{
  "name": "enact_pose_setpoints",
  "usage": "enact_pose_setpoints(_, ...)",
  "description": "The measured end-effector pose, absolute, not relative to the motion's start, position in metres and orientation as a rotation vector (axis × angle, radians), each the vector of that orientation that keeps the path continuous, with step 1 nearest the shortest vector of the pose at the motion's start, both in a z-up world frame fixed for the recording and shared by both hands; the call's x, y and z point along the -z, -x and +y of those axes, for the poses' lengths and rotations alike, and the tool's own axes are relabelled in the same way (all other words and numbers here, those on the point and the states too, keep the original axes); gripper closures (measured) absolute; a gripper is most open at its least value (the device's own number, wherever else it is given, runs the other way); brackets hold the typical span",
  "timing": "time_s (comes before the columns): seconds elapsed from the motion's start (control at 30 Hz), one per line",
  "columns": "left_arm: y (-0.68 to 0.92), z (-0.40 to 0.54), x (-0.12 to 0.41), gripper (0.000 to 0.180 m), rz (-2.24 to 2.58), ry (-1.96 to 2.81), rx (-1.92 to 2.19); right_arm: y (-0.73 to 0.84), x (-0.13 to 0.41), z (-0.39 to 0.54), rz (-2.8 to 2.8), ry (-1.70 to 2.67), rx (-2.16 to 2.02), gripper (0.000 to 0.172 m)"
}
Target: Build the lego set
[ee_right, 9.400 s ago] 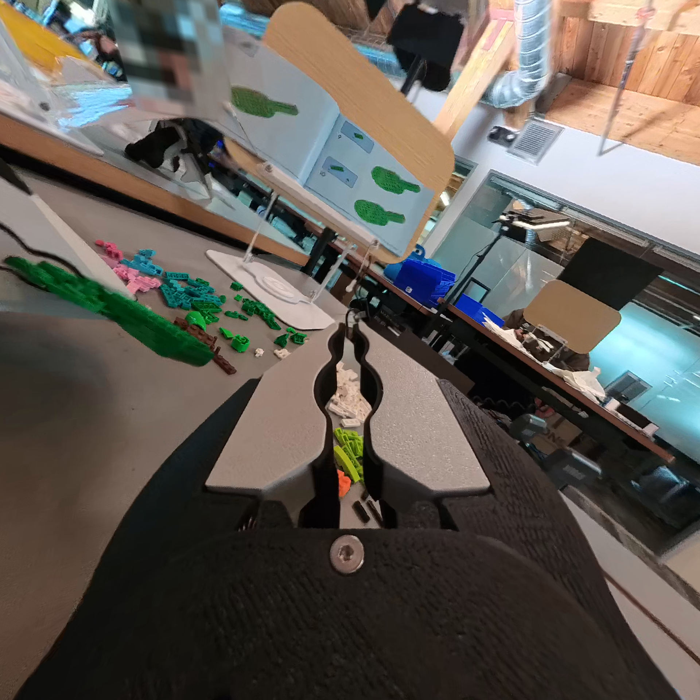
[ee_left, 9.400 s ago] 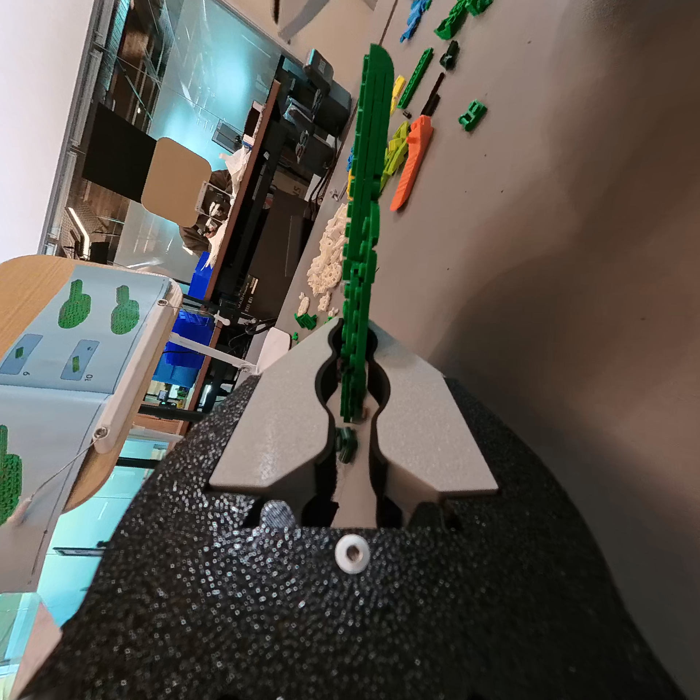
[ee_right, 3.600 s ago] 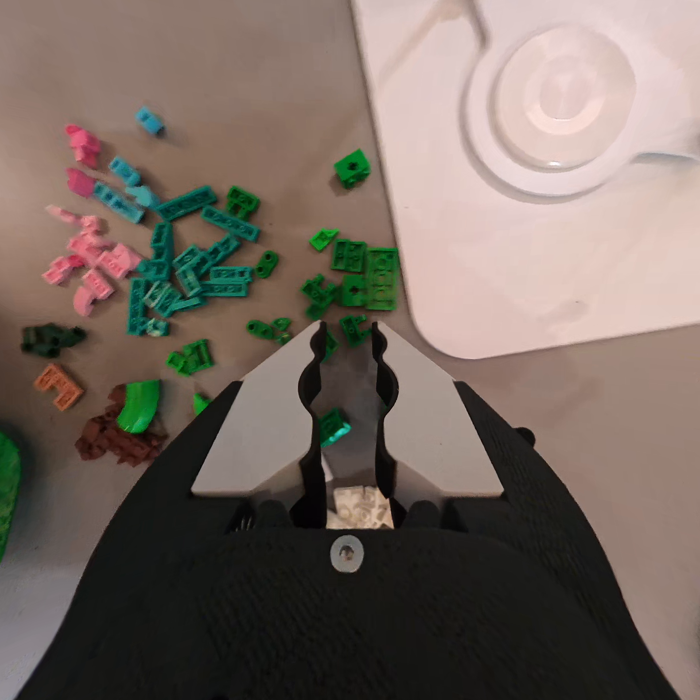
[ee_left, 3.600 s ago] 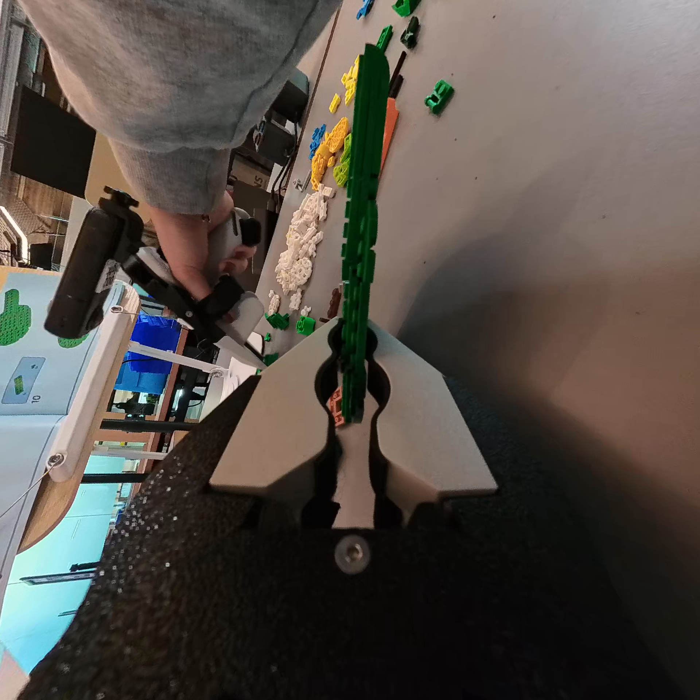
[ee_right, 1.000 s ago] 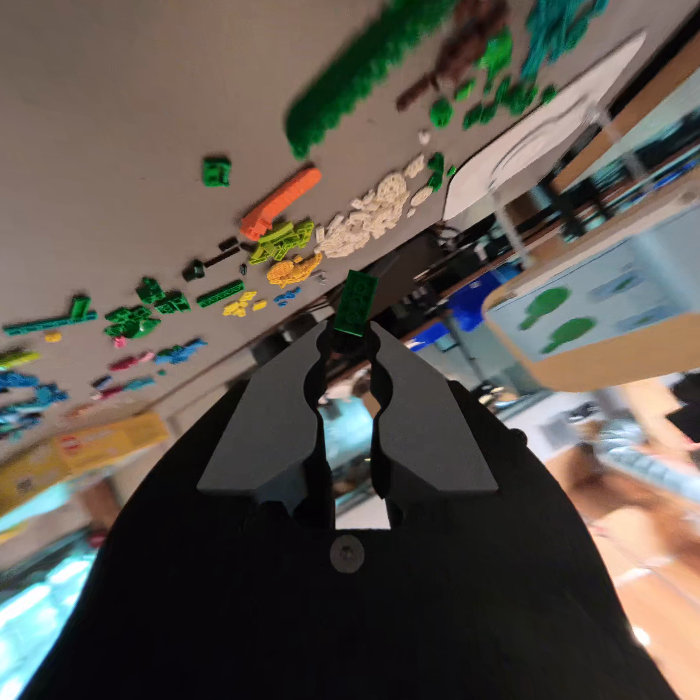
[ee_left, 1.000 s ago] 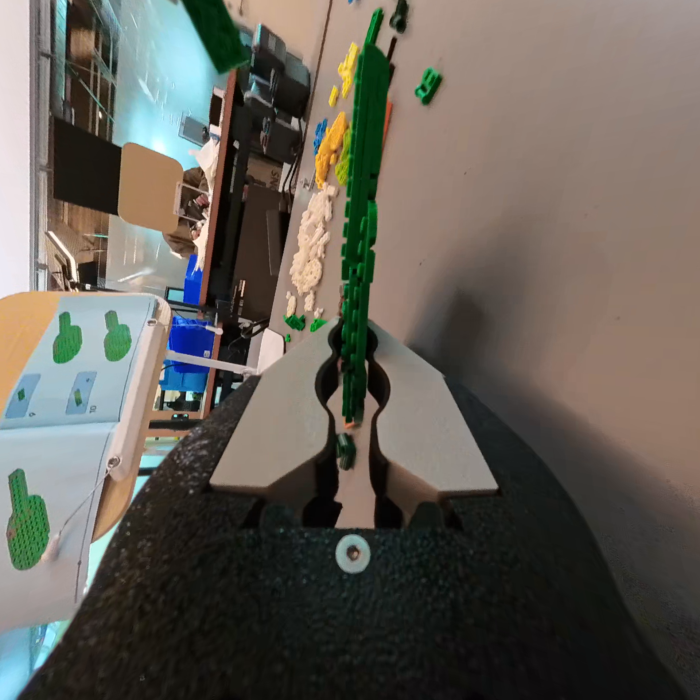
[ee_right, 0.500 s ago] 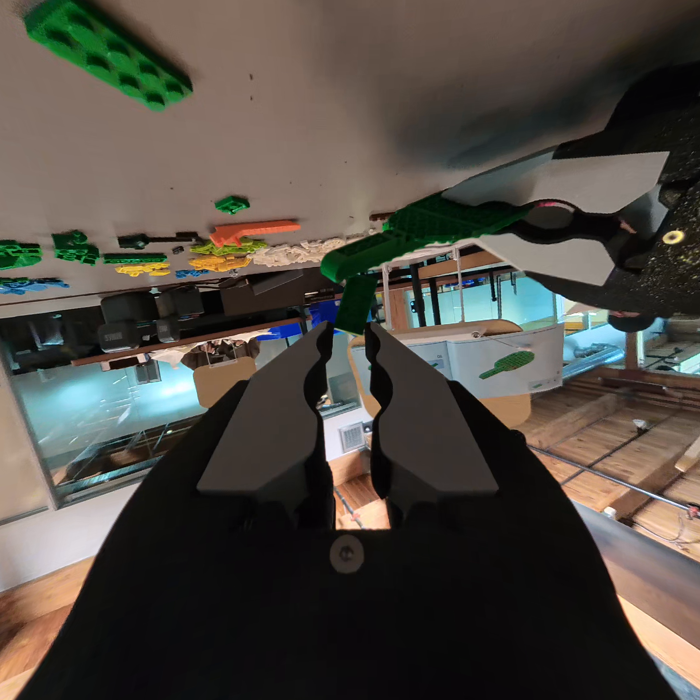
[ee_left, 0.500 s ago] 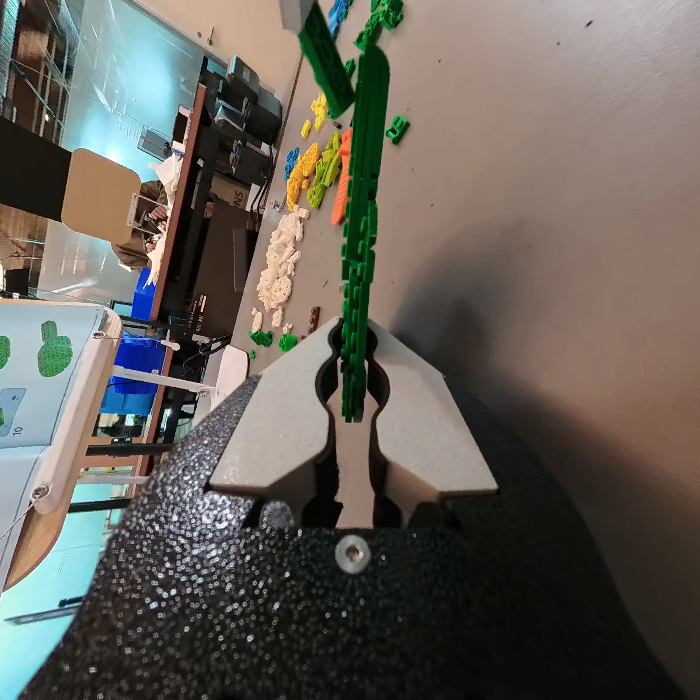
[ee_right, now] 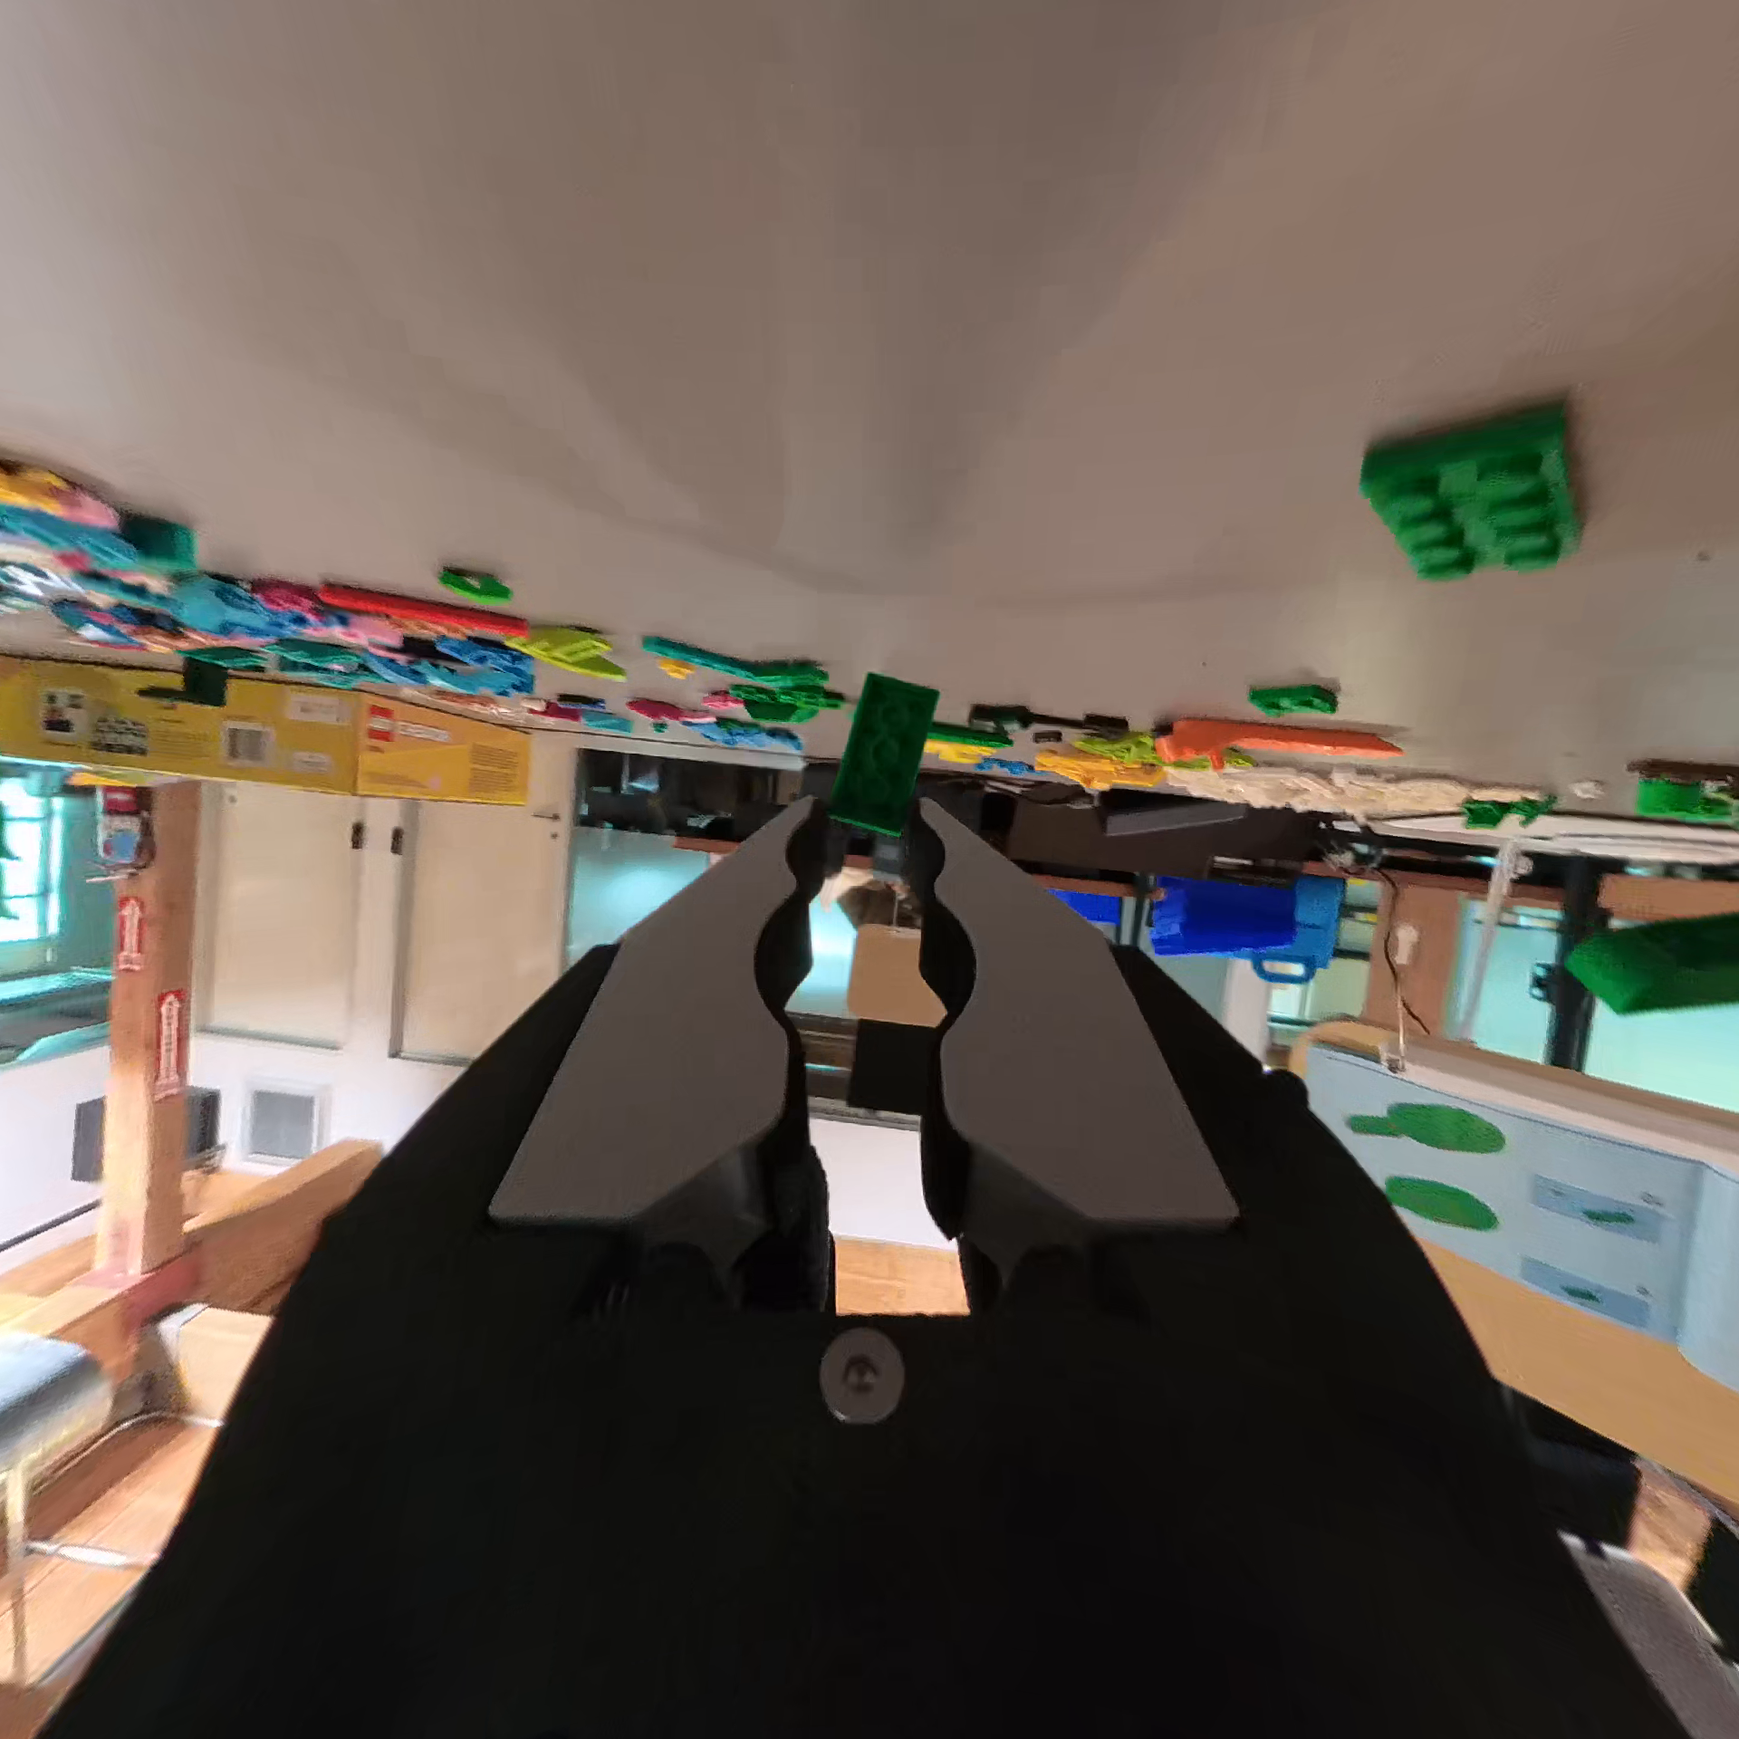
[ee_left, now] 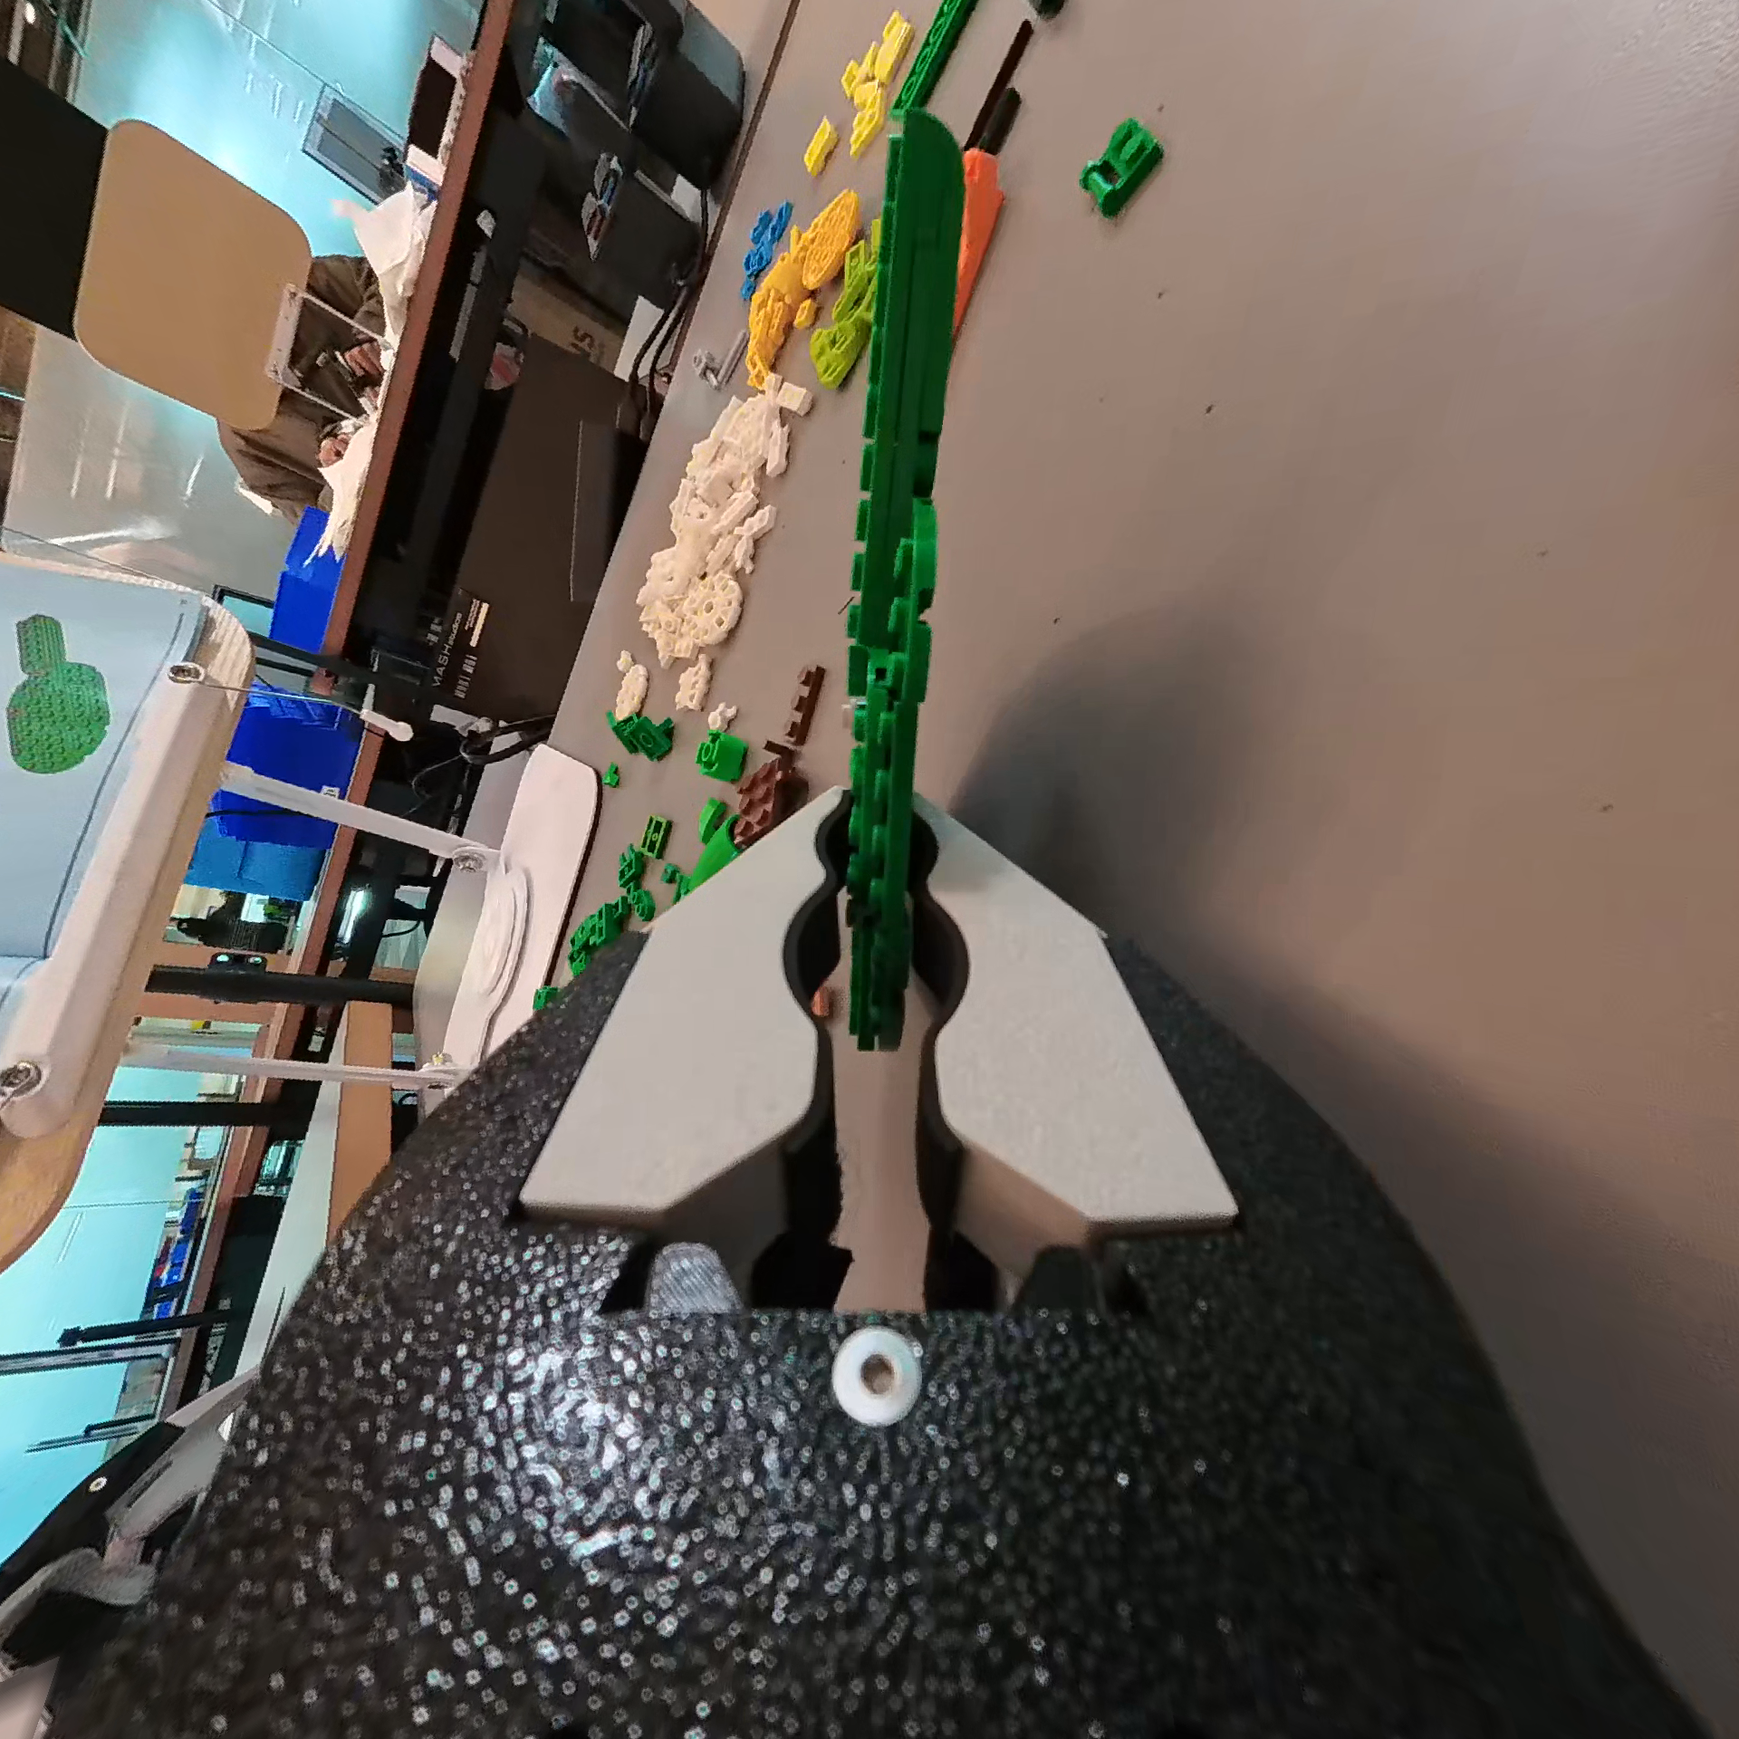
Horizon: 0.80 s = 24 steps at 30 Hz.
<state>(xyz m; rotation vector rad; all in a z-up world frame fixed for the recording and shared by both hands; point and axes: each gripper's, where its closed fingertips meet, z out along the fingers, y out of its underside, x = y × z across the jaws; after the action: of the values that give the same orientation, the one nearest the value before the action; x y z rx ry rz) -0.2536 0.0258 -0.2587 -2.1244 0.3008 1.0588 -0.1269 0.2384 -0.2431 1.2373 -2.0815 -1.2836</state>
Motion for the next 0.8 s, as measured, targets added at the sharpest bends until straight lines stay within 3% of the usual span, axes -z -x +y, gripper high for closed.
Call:
enact_pose_setpoints(0.2, 0.253, 0.026, 0.257, 0.175, 0.287, 2.113, -1.052, 0.113, 0.257, 0.236, -2.132, -1.191, 1.32, 0.157)
enact_pose_setpoints(0.43, 0.25, 0.03, 0.255, 0.175, 0.308, 2.104, -1.056, 0.085, 0.28, 0.201, -2.282, -1.121, 1.067, 0.156)
enact_pose_setpoints(0.5, 0.249, 0.031, 0.255, 0.175, 0.315, 2.101, -1.063, 0.081, 0.277, 0.199, -2.41, -0.89, 0.97, 0.122)
enact_pose_setpoints(0.57, 0.246, 0.033, 0.253, 0.175, 0.344, 2.082, -1.077, 0.078, 0.267, 0.197, -2.593, -0.434, 0.837, 0.101)
enact_pose_setpoints(0.67, 0.24, 0.037, 0.241, 0.175, 0.431, 2.003, -1.195, 0.1, 0.243, 0.159, -2.656, 0.211, 0.325, 0.099)
enact_pose_setpoints(0.8, 0.232, 0.04, 0.224, 0.175, 0.6, 1.874, -1.432, 0.136, 0.208, 0.1, -2.538, 0.561, -0.284, 0.107)
